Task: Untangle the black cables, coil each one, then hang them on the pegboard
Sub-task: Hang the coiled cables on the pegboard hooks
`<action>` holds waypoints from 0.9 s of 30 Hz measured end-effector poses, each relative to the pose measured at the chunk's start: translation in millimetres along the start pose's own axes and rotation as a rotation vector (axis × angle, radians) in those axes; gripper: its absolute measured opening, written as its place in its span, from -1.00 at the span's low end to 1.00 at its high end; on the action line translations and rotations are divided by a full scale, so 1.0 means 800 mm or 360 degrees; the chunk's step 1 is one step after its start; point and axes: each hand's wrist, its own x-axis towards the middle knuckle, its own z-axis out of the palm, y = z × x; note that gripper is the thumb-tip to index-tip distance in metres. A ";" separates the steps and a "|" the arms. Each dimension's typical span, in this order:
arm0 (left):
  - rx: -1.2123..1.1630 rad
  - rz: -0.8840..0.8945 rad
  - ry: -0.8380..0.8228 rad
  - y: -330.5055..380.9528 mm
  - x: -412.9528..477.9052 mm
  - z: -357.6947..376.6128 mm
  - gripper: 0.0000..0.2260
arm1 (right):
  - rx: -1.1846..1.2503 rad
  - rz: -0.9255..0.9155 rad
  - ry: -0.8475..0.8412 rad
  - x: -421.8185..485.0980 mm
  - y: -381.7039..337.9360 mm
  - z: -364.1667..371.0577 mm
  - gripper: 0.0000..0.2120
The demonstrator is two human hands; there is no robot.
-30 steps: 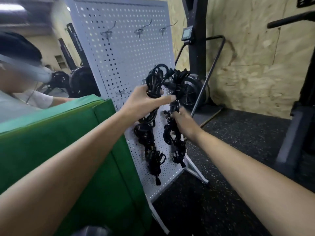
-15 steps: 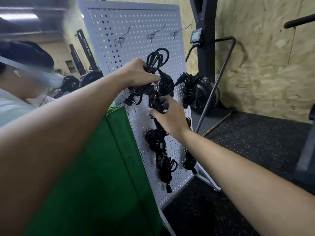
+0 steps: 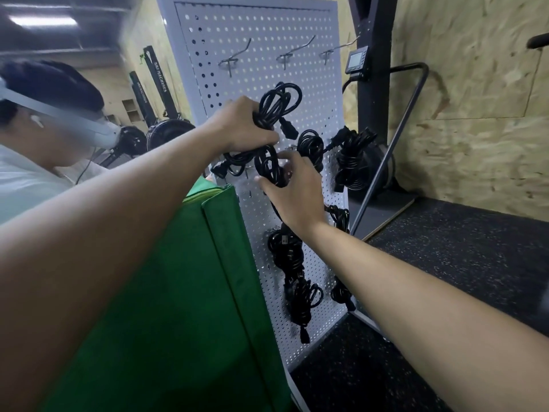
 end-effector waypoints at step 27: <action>0.0060 0.0025 -0.0077 -0.017 0.004 0.010 -0.70 | -0.0016 0.0271 -0.0106 0.012 0.007 0.054 -0.36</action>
